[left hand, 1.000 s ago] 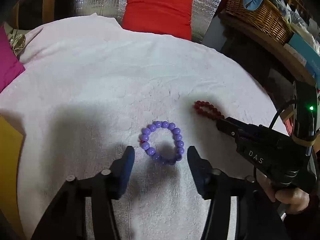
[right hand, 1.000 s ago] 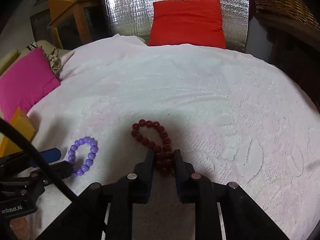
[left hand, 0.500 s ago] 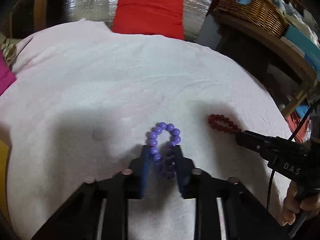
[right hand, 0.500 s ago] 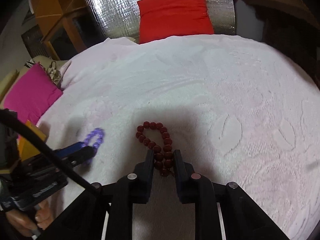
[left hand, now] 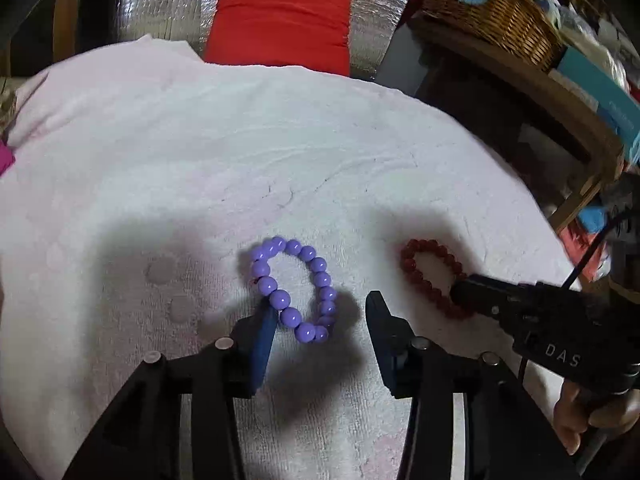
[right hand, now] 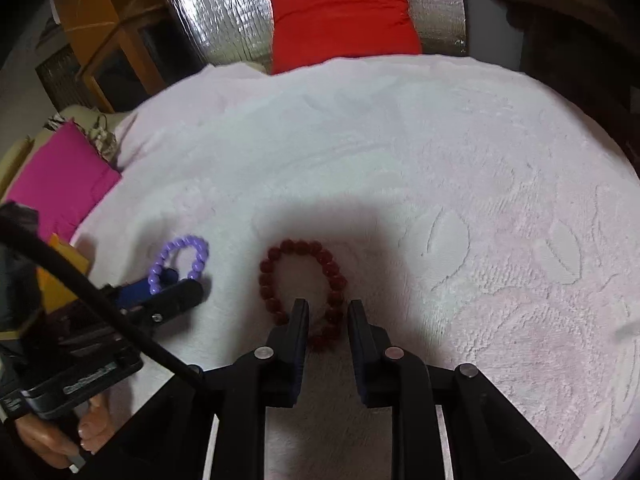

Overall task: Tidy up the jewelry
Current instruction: 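Lift the purple bracelet with the left gripper while the right lifts the red bracelet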

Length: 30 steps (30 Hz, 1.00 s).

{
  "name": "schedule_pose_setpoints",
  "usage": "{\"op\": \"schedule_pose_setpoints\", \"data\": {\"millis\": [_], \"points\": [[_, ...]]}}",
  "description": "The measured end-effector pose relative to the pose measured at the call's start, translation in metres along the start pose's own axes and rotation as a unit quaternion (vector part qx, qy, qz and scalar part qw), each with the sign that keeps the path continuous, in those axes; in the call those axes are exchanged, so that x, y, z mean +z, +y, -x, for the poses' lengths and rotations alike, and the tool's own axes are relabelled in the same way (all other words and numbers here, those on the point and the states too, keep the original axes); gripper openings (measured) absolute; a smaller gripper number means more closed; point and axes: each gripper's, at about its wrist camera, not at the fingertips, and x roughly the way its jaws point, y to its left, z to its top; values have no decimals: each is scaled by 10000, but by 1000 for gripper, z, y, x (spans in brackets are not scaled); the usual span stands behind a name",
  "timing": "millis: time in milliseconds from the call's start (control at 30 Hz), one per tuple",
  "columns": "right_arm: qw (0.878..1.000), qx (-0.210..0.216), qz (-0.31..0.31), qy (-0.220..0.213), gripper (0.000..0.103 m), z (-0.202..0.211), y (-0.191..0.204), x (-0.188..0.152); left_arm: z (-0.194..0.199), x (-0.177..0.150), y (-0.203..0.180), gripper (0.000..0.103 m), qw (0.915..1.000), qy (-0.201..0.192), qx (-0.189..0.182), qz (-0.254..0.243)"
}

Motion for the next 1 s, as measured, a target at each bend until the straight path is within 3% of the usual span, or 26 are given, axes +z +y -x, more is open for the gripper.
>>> {"op": "schedule_pose_setpoints", "data": {"millis": [100, 167, 267, 733, 1000], "points": [[9998, -61, 171, -130, 23, -2, 2, -2, 0, -1, -1, 45, 9999, -97, 31, -67], [9994, -64, 287, -184, 23, -3, 4, -3, 0, -2, 0, 20, 9999, -117, 84, -93], [9989, -99, 424, -182, 11, -1, 6, -3, 3, -3, 5, 10, 9999, -156, -3, -25], [9932, 959, -125, -656, 10, 46, 2, 11, 48, 6, 6, 10, 9976, -688, -86, -93], [9870, 1374, -225, -799, 10, 58, 21, 12, 74, 2, 17, 10, 9960, -890, -48, -16]]}}
